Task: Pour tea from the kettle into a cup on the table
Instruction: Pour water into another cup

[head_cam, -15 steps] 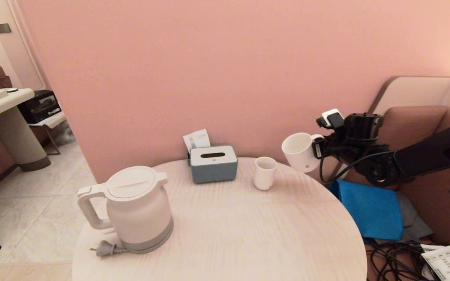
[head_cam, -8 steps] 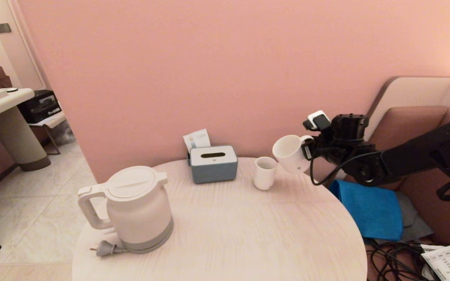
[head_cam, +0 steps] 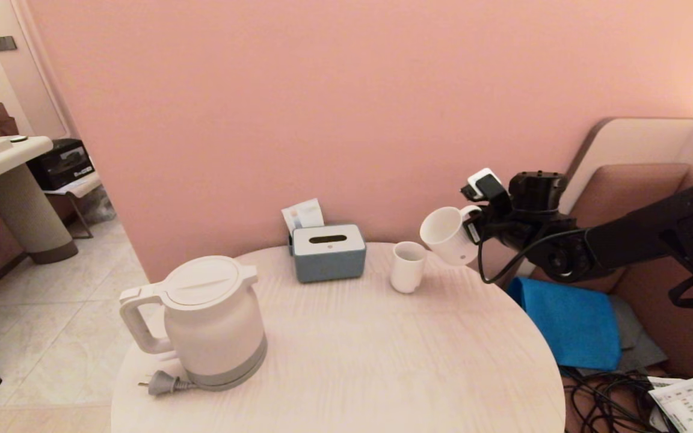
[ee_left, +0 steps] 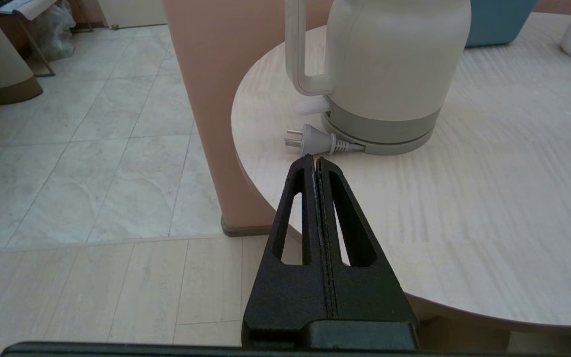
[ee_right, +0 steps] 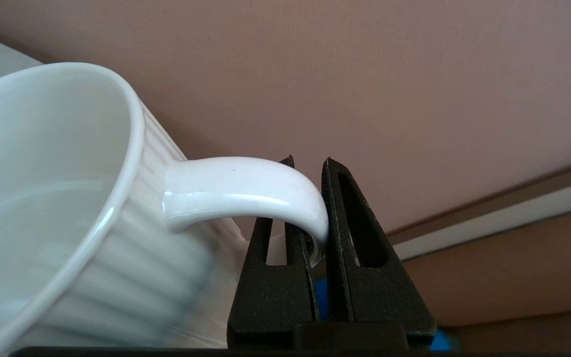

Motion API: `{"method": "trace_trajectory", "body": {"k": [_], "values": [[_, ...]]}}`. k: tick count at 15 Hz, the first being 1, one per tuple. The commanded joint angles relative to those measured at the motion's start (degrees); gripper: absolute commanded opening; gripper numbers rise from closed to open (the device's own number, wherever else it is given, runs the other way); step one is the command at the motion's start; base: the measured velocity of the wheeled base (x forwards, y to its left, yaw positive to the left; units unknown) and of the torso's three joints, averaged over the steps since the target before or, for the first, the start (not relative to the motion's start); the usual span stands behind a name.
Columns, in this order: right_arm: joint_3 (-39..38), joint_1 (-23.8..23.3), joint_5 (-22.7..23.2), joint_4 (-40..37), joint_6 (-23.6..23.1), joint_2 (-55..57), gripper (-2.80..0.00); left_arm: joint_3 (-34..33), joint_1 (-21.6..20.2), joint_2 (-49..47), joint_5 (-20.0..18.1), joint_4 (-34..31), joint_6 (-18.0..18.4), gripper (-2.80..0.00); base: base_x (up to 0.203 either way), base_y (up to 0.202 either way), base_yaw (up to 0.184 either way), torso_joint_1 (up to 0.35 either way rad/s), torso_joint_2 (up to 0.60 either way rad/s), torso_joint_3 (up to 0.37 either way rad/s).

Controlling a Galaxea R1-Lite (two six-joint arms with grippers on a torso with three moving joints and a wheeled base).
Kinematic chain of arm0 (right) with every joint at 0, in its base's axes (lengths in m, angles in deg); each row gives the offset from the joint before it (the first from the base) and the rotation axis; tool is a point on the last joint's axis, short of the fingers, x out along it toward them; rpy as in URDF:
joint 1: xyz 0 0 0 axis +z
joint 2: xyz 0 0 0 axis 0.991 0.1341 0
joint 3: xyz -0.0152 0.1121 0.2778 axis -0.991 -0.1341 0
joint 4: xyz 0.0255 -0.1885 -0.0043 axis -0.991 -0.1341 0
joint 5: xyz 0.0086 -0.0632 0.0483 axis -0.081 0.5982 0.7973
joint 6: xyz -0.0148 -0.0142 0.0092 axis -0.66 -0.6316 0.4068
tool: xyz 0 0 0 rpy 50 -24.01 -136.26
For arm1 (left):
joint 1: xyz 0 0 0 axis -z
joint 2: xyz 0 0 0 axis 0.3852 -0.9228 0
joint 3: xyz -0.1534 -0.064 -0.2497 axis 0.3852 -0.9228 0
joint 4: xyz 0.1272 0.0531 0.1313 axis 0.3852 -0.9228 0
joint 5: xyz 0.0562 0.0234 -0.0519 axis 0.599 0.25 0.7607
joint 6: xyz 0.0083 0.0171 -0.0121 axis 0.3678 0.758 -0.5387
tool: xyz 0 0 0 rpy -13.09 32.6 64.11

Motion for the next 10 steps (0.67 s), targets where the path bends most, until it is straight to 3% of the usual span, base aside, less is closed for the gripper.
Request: {"method": "trace_trajectory", "body": {"k": [1,10], "values": [[0.37,0.40,-0.13,0.23,-1.10,-0.04,-2.80,0.01,-0.01,-0.05,0.00,-0.05,-0.01,-2.80,0.000,0.000,0.000,0.000,0.00,0.000],[5.22,2.03,-2.62,0.20,-11.23,2.11,-2.80,0.03,-0.01,-0.05,0.00,-0.05,-0.01,-2.80,0.000,0.000,0.000,0.000,0.00,0.000]]}}
